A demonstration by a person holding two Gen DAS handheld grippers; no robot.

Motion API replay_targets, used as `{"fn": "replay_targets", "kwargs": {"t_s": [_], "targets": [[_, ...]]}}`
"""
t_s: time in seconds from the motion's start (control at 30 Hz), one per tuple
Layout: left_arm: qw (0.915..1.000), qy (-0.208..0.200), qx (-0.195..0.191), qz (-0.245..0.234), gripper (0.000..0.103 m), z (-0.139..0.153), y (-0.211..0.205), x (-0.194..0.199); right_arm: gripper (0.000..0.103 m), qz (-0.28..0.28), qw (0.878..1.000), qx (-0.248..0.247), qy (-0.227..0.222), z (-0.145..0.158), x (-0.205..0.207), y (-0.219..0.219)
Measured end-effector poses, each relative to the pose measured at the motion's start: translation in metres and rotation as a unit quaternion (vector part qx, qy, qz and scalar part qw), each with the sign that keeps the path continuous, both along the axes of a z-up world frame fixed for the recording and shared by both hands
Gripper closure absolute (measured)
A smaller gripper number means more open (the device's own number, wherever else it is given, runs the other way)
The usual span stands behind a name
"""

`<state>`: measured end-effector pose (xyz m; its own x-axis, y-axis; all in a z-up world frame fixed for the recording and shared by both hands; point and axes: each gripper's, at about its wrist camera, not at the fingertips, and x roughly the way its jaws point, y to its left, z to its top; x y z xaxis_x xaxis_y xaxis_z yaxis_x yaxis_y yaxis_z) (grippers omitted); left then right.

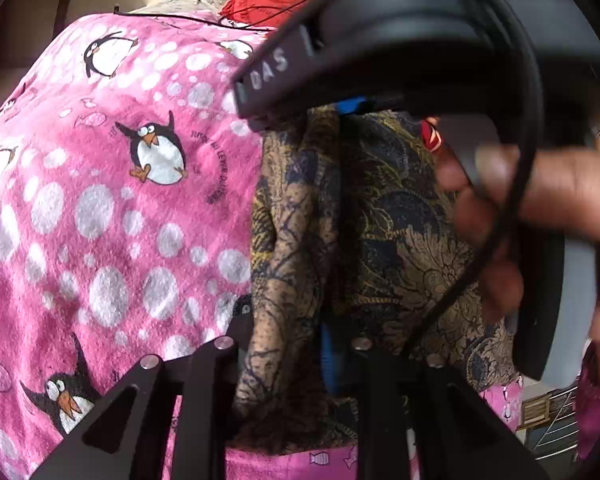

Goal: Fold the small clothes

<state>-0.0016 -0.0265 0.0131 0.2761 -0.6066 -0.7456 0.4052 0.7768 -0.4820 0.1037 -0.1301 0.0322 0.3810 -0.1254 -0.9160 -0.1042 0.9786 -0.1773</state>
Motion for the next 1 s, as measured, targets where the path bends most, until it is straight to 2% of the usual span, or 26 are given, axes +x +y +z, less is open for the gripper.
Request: {"fn": "replay_targets", "kwargs": {"t_s": [0.07,0.13,0.2,0.23,0.27,0.3,0.53,0.7,0.83,1.0], "targets": [[0.9999,0.005,-0.012,-0.006,0.065,-0.001,0.001,0.001,0.093,-0.002,1.0,-0.009,-0.025,0.003,-0.006,-0.004],[0.9998,0.004,-0.015,-0.013,0.059,0.0,0.0,0.001,0.097,-0.017,0.998,0.044,-0.037,0.01,-0.015,-0.022],[0.9999,0.0,-0.002,-0.012,0.06,0.003,-0.002,-0.001,0.098,-0.029,0.994,0.093,-0.046,0.023,-0.024,-0.039],[0.9999,0.0,0.004,-0.011,0.064,0.006,-0.003,-0.003,0.098,-0.031,0.992,0.109,-0.05,0.029,-0.029,-0.045],[0.9999,-0.001,0.005,-0.012,0.082,0.01,-0.006,-0.005,0.098,-0.032,0.99,0.123,-0.054,0.037,-0.035,-0.051],[0.9998,-0.007,-0.004,-0.02,0.089,0.019,-0.009,-0.011,0.098,-0.033,0.989,0.132,-0.057,0.044,-0.04,-0.055],[0.9945,-0.06,-0.015,-0.084,0.093,0.075,-0.044,-0.044,0.099,-0.043,0.983,0.155,-0.092,0.089,-0.082,-0.098],[0.9886,-0.064,-0.03,-0.133,0.093,0.103,-0.085,-0.064,0.099,-0.064,0.978,0.161,-0.116,0.113,-0.112,-0.139],[0.9827,-0.074,-0.024,-0.168,0.093,0.114,-0.126,-0.082,0.099,-0.084,0.975,0.155,-0.133,0.126,-0.14,-0.178],[0.973,-0.087,-0.011,-0.213,0.093,0.113,-0.183,-0.103,0.099,-0.122,0.97,0.151,-0.144,0.131,-0.175,-0.233]]}}
